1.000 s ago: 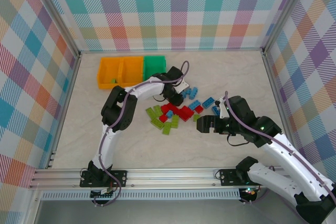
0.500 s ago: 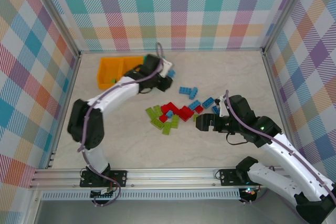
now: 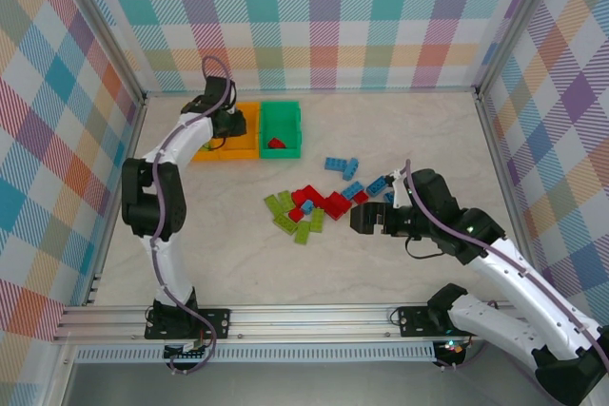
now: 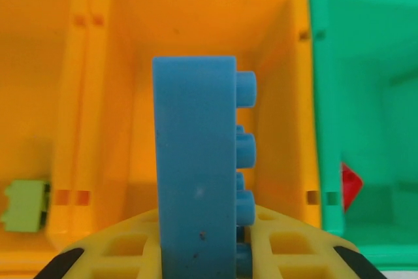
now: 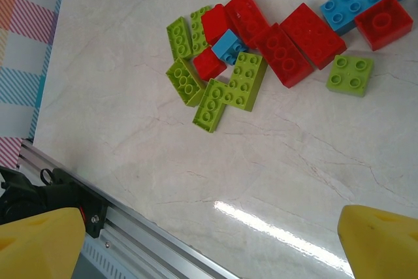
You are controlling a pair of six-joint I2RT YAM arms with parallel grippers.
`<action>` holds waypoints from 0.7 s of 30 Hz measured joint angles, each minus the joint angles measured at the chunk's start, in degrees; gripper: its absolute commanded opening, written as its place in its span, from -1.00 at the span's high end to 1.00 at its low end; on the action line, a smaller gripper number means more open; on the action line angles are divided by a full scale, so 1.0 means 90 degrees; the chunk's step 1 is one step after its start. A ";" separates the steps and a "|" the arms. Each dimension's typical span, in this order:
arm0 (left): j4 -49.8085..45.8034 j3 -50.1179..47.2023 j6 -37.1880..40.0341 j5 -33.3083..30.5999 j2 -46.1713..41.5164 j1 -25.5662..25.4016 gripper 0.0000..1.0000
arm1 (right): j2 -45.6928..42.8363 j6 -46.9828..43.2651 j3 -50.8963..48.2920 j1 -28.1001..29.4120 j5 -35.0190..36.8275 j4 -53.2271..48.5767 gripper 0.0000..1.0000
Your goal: Sort the legos into containers by color
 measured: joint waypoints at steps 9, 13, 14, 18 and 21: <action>-0.0335 0.0228 -0.0177 0.0121 0.0202 0.0002 0.06 | -0.0352 0.0029 -0.0165 0.0000 0.0017 -0.0007 -0.99; -0.0257 -0.0369 -0.0418 0.0447 -0.0520 -0.0053 0.07 | -0.0267 0.0032 -0.0187 0.0000 0.0019 0.0017 -0.99; -0.0250 -0.0644 -0.0525 0.0517 -0.0843 -0.0075 0.07 | -0.0238 0.0034 -0.0206 0.0000 0.0019 0.0046 -0.99; -0.0075 -0.1926 -0.1251 0.0546 -0.2368 -0.0486 0.07 | -0.0117 0.0051 -0.0335 0.0000 0.0032 0.0228 -0.99; -0.0075 -0.2606 -0.1938 0.0308 -0.3082 -0.1200 0.06 | 0.0036 0.0049 -0.0374 0.0000 0.0068 0.0391 -0.99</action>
